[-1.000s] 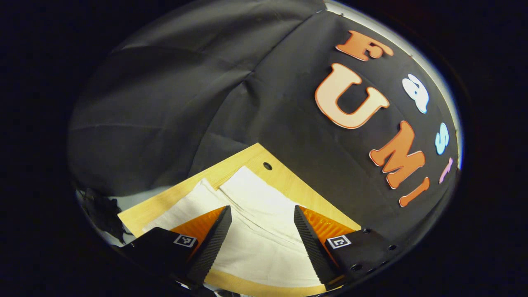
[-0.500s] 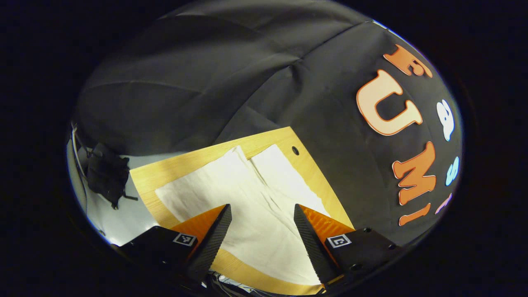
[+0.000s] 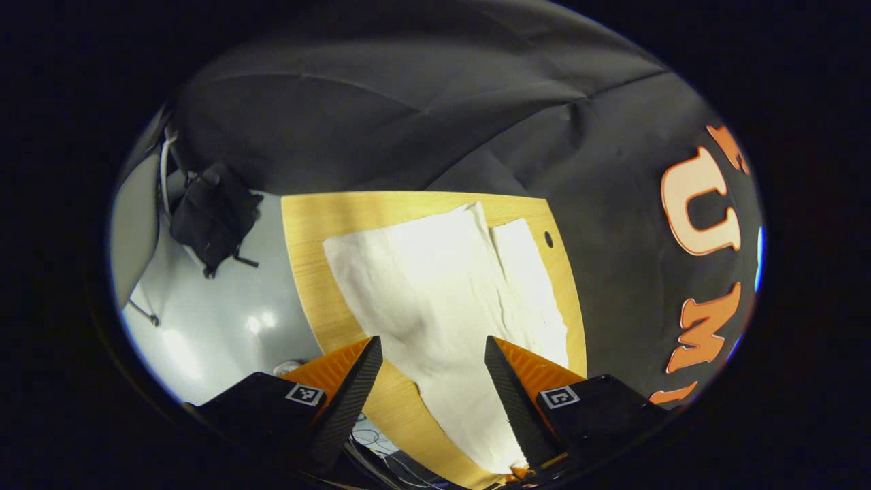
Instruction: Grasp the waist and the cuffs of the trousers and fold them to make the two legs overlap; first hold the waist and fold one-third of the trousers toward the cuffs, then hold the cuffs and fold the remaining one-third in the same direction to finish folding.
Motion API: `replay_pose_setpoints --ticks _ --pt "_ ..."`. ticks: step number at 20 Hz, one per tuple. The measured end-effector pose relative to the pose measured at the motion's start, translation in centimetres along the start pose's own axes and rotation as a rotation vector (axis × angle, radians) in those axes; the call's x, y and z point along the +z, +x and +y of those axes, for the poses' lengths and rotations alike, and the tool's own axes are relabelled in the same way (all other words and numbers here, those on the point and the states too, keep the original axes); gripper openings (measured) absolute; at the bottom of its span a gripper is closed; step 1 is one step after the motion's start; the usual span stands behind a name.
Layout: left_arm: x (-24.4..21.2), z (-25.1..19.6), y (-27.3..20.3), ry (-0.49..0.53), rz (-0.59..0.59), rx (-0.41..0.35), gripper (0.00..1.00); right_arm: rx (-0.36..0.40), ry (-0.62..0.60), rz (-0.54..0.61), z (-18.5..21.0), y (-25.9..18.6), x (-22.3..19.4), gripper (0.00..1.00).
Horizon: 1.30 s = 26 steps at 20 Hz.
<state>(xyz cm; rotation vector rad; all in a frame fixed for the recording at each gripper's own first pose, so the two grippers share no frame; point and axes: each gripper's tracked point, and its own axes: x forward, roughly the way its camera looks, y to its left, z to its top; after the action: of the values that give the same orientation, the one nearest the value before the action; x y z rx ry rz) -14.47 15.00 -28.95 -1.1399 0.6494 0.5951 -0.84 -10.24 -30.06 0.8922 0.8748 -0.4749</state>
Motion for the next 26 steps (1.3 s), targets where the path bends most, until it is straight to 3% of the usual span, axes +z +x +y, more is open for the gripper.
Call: replay_pose_setpoints --ticks 1,2,5,10,18,19,21,23,24,26 --pt "-0.3 0.9 0.1 -0.027 0.007 0.028 0.95 0.009 0.002 0.002 0.1 -0.1 0.1 0.01" --pt "-0.4 1.5 0.4 -0.05 0.01 0.042 1.0 0.015 -0.003 0.003 0.1 -0.1 0.2 0.01" --pt "-1.2 2.3 1.5 -0.108 0.033 0.061 0.99 0.023 0.001 0.014 0.1 -0.3 0.1 0.01" --pt "-1.5 2.0 3.7 -0.204 0.045 0.033 0.99 0.032 0.0 0.036 0.3 -0.5 0.3 0.01" --pt "-0.4 -0.1 6.1 -0.197 0.044 0.003 0.97 0.043 0.006 0.047 1.0 -0.7 0.5 0.01" --pt "-0.3 -0.1 6.3 -0.189 0.045 0.02 0.91 0.045 0.007 0.046 1.0 -0.7 0.5 0.01" --pt "-0.4 1.0 7.8 -0.166 0.066 0.074 0.6 0.05 0.008 0.04 1.1 -0.8 0.6 0.01" --pt "-0.2 0.2 8.3 -0.146 0.084 0.04 0.28 0.058 0.003 0.037 1.3 -0.8 0.6 0.01" --pt "0.0 0.7 8.4 -0.123 0.09 0.07 0.19 0.057 -0.005 0.035 1.3 -0.9 0.6 0.01" --pt "0.1 -0.9 9.0 -0.094 0.098 0.026 0.02 0.068 0.0 0.024 1.6 -1.2 0.7 0.01"
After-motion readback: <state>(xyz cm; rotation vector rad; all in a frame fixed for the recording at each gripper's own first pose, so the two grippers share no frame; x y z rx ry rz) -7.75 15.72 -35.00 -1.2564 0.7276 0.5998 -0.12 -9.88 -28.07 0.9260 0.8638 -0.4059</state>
